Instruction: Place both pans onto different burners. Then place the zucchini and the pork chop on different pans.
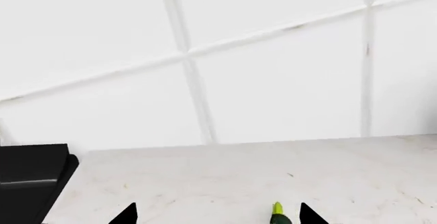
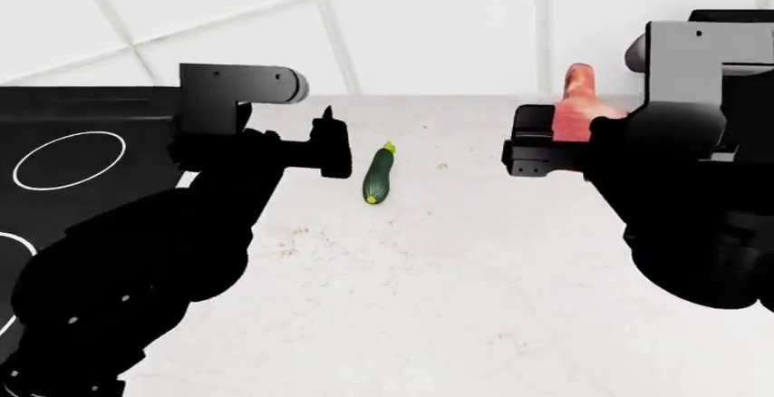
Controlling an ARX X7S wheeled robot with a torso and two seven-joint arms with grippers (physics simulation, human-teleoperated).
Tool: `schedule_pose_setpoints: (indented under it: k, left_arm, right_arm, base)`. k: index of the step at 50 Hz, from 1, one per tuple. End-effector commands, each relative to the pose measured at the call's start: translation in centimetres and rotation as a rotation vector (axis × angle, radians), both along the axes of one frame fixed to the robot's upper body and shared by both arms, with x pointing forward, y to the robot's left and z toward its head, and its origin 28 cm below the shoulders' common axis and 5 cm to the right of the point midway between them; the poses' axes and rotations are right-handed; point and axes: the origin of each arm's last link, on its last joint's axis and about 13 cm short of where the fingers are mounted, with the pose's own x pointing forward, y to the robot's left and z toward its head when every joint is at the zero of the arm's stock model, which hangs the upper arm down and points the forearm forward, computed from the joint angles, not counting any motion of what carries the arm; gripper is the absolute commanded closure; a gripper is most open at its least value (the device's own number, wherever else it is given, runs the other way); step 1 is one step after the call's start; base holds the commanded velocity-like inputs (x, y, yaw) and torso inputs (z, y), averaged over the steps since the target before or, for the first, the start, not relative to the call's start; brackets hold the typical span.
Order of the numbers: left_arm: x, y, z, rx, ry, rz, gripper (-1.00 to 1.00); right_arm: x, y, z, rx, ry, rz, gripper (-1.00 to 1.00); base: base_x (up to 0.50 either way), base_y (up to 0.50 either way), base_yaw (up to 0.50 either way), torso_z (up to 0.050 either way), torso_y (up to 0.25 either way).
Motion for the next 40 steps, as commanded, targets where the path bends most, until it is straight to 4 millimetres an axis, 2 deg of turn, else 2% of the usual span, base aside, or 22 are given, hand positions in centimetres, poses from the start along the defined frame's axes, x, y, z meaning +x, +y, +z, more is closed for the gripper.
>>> schedule_pose_setpoints:
  k: [1, 7, 16, 22, 31, 40]
  left_arm:
    - [3.0, -3.4, -0.5, 0.09, 0.027, -0.055, -1.0]
    - [4.4, -4.9, -1.9, 0.115, 0.064, -0.039, -1.0]
    - [6.9, -7.0, -2.5, 0.128, 0.121, -0.003, -1.0]
    - [7.8, -8.3, -2.4, 0.09, 0.168, 0.003, -1.0]
    - [8.3, -9.9, -3.7, 0.063, 0.234, 0.008, -1.0]
    - [8.9, -10.4, -4.4, 0.047, 0.366, 0.075, -1.0]
  right_arm:
    - [-0.9, -1.5, -0.3, -0.02, -0.02, -0.029, 1.0]
    - [-1.0, -1.8, -0.1, -0.019, -0.028, -0.041, 1.0]
    - [-1.3, -2.5, 0.6, -0.019, -0.046, -0.063, 1.0]
    - [-1.3, -2.8, 0.8, -0.017, -0.055, -0.071, 1.0]
    - [-1.2, -3.1, 0.4, -0.022, -0.051, -0.078, 1.0]
    - [-1.2, -3.3, 0.1, -0.022, -0.045, -0.083, 1.0]
  base:
    - [0.0, 0.0, 0.0, 0.0, 0.0]
    - [0.0, 0.0, 0.0, 0.0, 0.0]
    - [0.0, 0.0, 0.0, 0.0, 0.0]
    - [0.0, 0.0, 0.0, 0.0, 0.0]
    - [0.0, 0.0, 0.0, 0.0, 0.0]
    - [0.0, 0.0, 0.0, 0.0, 0.0]
